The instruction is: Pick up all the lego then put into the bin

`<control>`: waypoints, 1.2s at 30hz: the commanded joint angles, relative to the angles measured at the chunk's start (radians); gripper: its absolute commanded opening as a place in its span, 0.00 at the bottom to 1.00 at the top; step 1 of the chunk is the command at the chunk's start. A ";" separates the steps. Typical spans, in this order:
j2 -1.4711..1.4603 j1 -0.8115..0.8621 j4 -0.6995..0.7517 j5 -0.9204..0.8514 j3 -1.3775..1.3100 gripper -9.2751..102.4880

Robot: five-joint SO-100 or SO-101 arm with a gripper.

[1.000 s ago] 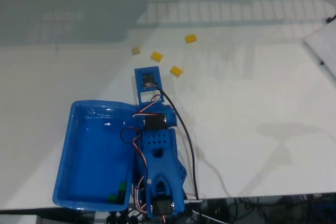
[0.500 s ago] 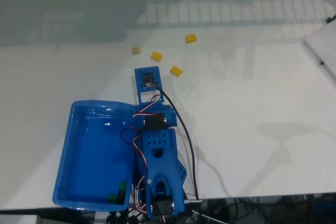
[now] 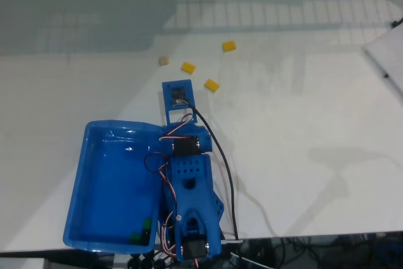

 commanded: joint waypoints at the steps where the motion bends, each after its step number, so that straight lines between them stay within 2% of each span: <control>1: 0.018 0.009 -0.035 0.054 0.034 0.17; 4: -0.011 0.052 -0.143 0.118 0.008 0.28; 8: -0.268 0.135 -0.267 0.245 -0.195 0.34; 14: -0.721 0.264 -0.275 0.408 -0.568 0.35; 21: -1.106 0.313 -0.293 0.451 -0.838 0.34; 36: -1.476 0.319 -0.316 0.414 -1.080 0.34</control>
